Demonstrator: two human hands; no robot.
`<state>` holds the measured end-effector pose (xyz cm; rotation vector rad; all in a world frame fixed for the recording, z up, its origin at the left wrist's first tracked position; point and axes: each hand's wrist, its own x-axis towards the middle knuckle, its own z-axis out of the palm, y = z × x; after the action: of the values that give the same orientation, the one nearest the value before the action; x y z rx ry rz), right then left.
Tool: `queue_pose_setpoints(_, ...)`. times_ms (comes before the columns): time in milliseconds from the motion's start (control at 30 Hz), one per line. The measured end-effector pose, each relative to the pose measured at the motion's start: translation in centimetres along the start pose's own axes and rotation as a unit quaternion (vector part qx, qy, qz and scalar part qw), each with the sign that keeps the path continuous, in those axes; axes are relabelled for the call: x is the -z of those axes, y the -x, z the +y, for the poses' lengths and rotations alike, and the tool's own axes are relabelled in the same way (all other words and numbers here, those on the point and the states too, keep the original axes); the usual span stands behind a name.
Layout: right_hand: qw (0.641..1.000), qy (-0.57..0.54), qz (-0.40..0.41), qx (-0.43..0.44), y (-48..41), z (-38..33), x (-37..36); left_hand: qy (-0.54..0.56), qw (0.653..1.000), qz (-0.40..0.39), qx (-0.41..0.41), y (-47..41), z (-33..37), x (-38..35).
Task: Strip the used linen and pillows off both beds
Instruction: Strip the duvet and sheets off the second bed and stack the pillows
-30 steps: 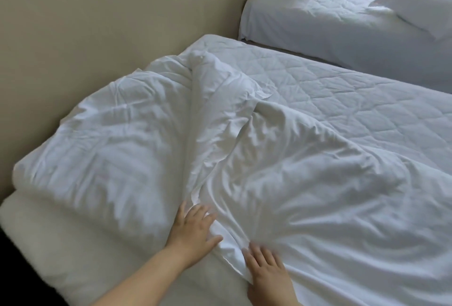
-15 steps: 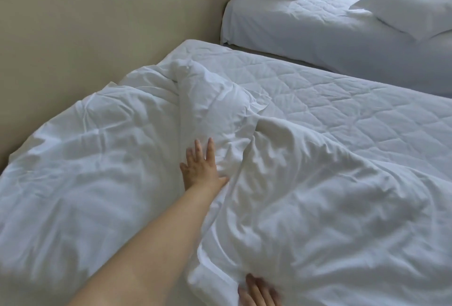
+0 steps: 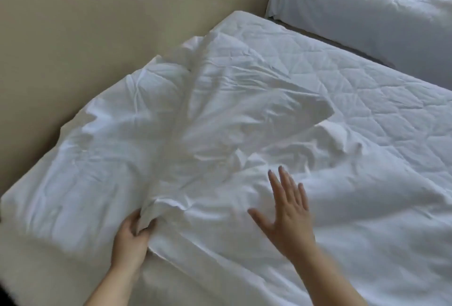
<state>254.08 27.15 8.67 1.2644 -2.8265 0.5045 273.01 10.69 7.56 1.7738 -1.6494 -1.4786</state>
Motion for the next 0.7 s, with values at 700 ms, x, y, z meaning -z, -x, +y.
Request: queue_pose_setpoints(700, 0.98, 0.03, -0.198, 0.016, 4.1, 0.4, -6.1, -0.323, 0.912, 0.023, -0.253, -10.0, 15.7, -8.5)
